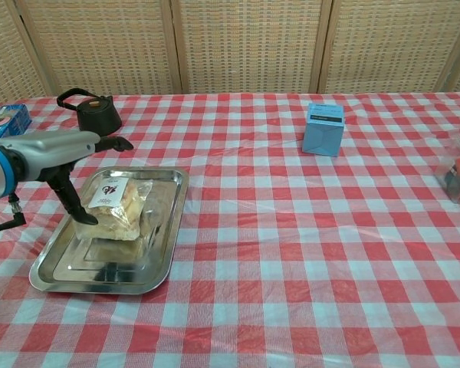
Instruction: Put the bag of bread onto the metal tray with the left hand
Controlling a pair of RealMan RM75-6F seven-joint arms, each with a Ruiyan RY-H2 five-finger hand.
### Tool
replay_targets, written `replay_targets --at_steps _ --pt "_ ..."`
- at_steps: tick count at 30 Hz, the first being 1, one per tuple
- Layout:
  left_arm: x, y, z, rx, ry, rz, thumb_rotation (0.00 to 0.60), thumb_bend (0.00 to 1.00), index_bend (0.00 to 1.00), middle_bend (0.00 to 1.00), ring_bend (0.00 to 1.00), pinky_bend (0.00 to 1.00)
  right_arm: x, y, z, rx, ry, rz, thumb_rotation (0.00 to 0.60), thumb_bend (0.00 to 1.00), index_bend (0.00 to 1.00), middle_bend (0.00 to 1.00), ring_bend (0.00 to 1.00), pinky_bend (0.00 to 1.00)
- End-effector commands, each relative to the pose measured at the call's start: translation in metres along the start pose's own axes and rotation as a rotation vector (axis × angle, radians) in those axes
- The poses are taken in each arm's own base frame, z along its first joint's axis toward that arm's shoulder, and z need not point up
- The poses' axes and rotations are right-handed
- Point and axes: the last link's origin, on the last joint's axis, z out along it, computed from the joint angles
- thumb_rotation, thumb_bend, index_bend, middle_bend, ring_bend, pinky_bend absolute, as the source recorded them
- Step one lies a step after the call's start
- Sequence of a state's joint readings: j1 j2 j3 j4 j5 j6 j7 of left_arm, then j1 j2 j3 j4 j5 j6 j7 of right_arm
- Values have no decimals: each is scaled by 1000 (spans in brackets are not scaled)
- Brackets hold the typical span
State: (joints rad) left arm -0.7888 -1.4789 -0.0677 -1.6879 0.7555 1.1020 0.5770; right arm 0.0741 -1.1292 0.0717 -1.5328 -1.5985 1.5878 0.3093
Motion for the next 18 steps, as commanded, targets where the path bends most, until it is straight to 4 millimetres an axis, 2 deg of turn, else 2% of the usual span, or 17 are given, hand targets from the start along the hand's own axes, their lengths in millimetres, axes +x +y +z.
replay_targets --at_steps 1,6,9,14,18 --pt "25 -14 -22 -16 100 -121 600 60 0 0 0 0 -1 0 0 1 -6 -4 600 57 0 0 0 0" --pt "32 -29 -38 -9 159 -127 600 60 0 0 0 0 -3 0 1 0 -12 -20 600 56 0 0 0 0" --pt "32 -46 -55 14 202 -144 600 60 0 0 0 0 -6 -1 0 -2 -24 -32 600 57 0 0 0 0" --pt "15 -87 -97 88 306 -52 600 60 0 0 0 0 -15 -3 1 9 -52 -113 600 56 0 0 0 0" --pt "1 -101 -115 130 354 -18 600 60 0 0 0 0 -21 -5 1 18 -68 -170 600 57 0 0 0 0"
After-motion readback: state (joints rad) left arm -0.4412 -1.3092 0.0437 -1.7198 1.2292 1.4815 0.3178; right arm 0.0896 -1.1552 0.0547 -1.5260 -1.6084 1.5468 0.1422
